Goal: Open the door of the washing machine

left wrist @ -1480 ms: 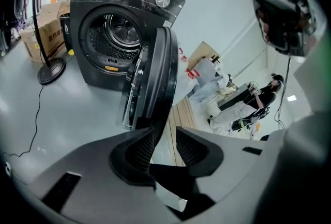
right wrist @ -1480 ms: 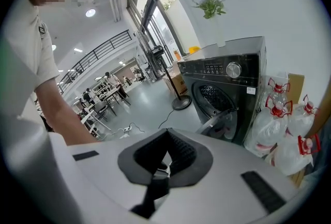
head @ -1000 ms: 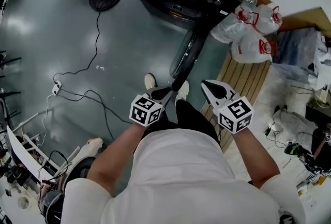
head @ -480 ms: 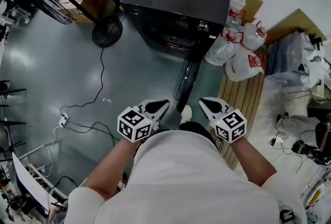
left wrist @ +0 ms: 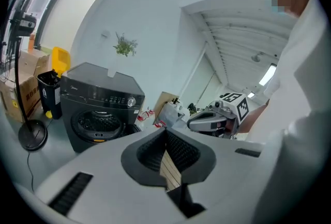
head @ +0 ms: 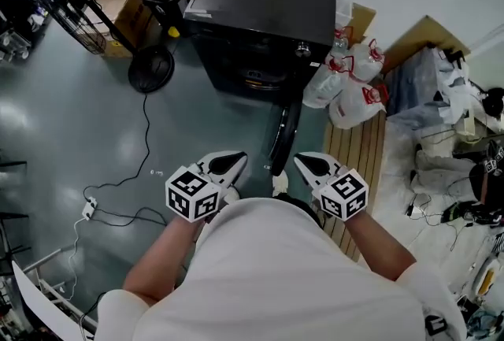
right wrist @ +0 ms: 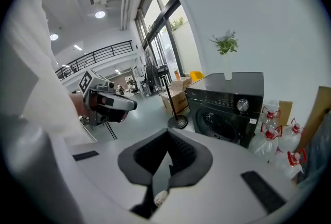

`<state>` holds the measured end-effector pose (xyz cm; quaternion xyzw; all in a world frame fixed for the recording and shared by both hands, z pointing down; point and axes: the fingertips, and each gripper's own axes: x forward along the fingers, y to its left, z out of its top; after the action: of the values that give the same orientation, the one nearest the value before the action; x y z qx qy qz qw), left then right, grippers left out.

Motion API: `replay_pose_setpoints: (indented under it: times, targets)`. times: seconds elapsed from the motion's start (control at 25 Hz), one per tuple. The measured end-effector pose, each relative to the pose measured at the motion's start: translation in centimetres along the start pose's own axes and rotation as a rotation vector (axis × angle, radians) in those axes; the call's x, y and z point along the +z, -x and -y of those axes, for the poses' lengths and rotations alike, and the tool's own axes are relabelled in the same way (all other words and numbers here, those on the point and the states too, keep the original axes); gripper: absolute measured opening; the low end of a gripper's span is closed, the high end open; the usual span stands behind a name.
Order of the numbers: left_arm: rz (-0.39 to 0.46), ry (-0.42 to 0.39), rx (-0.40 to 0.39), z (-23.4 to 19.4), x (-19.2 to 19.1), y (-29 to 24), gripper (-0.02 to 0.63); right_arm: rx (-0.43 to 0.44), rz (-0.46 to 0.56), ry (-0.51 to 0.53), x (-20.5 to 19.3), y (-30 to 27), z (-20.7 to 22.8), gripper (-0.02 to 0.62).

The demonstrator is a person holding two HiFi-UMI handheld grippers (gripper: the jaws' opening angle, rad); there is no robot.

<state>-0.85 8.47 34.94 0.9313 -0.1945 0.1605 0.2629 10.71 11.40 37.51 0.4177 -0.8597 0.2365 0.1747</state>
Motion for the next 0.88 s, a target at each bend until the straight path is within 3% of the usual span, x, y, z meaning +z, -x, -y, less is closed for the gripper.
replay_pose_setpoints:
  times: [0.16,0.52,0.88]
  targets:
    - [-0.008,-0.055,-0.011,0.0,-0.4,1.9,0.017,-0.034,0.021,0.000,0.2,0.0,-1.9,0.008]
    - [-0.008,-0.091,-0.050,-0.7,-1.4,4.3,0.017,-0.099,0.048,-0.007,-0.1,0.0,-5.2,0.008]
    - [-0.009,-0.085,-0.066,-1.5,-2.3,5.5,0.017,-0.130,0.032,-0.003,-0.5,-0.4,-6.8,0.007]
